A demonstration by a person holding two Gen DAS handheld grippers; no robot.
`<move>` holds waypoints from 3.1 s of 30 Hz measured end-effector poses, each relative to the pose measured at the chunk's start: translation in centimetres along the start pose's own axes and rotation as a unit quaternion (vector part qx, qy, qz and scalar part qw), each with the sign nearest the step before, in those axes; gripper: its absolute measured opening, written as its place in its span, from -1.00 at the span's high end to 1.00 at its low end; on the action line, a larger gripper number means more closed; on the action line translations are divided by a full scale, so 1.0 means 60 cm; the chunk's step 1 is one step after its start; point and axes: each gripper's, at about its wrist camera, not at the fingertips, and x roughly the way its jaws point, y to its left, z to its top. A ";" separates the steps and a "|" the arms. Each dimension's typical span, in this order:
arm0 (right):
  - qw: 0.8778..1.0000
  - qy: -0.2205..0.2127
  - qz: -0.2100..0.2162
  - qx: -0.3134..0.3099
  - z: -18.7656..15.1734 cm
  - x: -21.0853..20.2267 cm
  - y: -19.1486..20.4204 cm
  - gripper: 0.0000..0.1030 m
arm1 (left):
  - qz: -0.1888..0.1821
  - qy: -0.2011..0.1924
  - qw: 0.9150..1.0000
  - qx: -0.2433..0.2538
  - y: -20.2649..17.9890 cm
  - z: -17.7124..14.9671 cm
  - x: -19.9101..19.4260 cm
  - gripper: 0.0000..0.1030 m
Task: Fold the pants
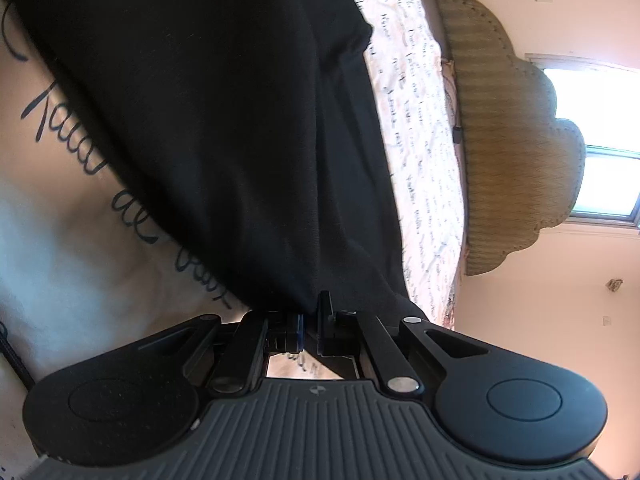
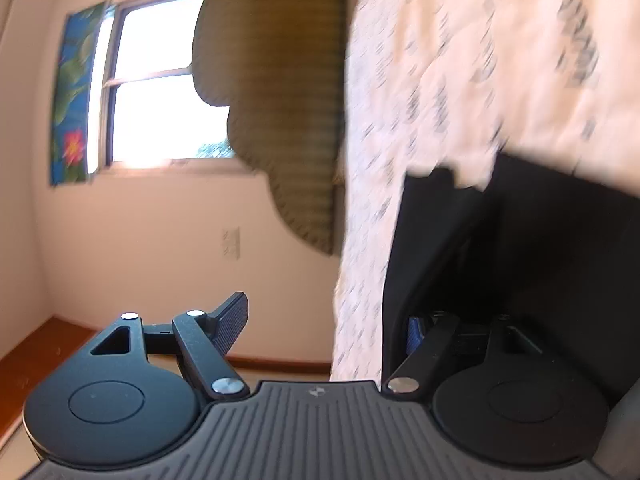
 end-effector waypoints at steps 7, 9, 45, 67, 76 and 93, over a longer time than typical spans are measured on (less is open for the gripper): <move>0.990 0.015 -0.117 -0.082 -0.020 0.023 0.001 0.87 | 0.006 0.007 1.000 0.003 0.000 0.004 0.005 0.81; 0.988 0.005 -0.121 -0.098 -0.014 0.016 0.015 0.90 | 0.005 0.007 1.000 0.004 0.003 0.005 0.003 0.81; 0.972 0.010 -0.184 -0.147 0.018 -0.129 0.028 0.94 | 0.009 0.014 0.999 0.033 0.000 0.027 0.024 0.75; 0.968 0.030 -0.225 -0.105 -0.015 -0.189 0.010 -0.01 | -0.016 0.035 0.998 0.053 0.004 0.008 -0.008 0.48; 0.980 0.002 -0.193 -0.056 -0.006 -0.137 -0.012 -0.02 | -0.027 0.044 0.996 0.067 -0.003 -0.006 -0.007 0.36; 0.975 -0.015 -0.178 -0.133 0.011 -0.142 -0.040 0.86 | -0.055 -0.077 0.994 -0.055 0.070 -0.008 -0.043 -0.22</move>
